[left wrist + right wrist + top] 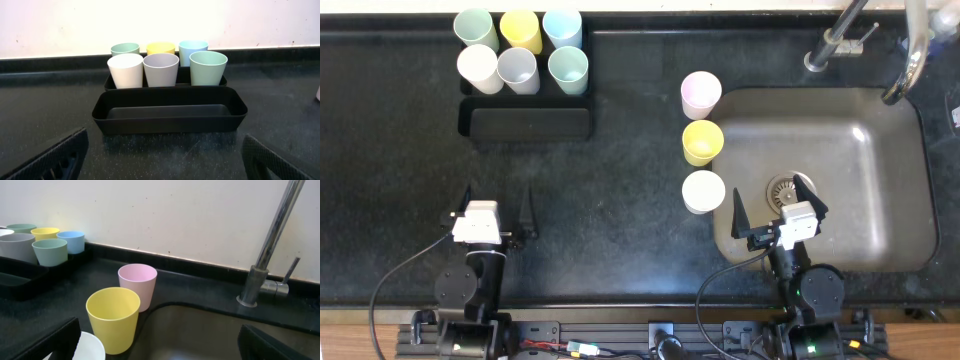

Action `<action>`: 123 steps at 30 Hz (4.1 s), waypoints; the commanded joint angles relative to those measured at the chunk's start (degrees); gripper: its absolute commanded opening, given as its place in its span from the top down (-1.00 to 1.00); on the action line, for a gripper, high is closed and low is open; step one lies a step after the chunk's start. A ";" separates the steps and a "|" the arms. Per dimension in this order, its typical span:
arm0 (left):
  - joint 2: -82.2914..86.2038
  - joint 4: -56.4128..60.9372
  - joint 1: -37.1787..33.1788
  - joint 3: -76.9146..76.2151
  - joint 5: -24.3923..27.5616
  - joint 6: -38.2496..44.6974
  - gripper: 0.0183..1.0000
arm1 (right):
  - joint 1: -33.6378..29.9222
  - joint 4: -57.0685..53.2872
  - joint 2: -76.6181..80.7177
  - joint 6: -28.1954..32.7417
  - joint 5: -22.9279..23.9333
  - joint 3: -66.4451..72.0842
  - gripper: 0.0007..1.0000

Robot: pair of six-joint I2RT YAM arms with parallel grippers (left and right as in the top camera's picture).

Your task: Store Cups

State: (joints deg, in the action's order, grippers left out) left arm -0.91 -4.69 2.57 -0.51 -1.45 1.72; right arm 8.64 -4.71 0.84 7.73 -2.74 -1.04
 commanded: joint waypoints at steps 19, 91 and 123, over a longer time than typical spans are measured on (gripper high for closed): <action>0.42 -0.15 -0.35 0.04 0.55 0.90 -1.00 | 0.07 0.28 -0.59 0.04 -0.39 0.63 -1.00; -132.30 -62.55 32.85 -138.51 -3.72 -38.73 -1.00 | 0.07 0.28 -0.59 0.04 -0.39 0.63 -1.00; -142.05 -57.16 32.87 -139.25 0.04 -40.33 0.97 | 0.07 0.28 -0.59 0.04 -0.39 0.63 -0.99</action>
State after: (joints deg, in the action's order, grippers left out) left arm -141.32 -61.84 35.51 -138.17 -2.48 -39.90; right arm 8.67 -4.71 0.84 7.75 -2.79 -1.04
